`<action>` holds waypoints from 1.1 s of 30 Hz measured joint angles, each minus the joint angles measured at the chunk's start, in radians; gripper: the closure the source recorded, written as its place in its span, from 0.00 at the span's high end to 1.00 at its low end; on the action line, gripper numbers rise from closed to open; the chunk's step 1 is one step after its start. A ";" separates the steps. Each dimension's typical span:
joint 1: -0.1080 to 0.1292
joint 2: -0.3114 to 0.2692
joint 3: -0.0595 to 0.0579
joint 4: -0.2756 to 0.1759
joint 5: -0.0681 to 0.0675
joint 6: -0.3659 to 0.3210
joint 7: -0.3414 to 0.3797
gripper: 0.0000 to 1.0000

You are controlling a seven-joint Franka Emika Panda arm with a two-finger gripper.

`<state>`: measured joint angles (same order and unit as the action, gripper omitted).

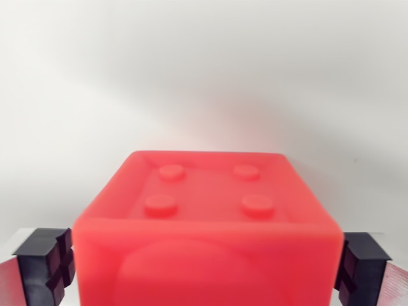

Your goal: Destack cube

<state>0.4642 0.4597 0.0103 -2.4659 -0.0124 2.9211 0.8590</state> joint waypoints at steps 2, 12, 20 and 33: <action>0.000 0.000 0.000 0.000 0.000 0.000 0.000 1.00; 0.000 -0.034 0.000 -0.009 0.000 -0.021 0.000 1.00; 0.000 -0.093 0.000 -0.024 0.000 -0.065 0.000 1.00; 0.000 -0.221 0.001 -0.046 0.003 -0.169 -0.002 1.00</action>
<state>0.4638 0.2384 0.0118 -2.5120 -0.0094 2.7517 0.8568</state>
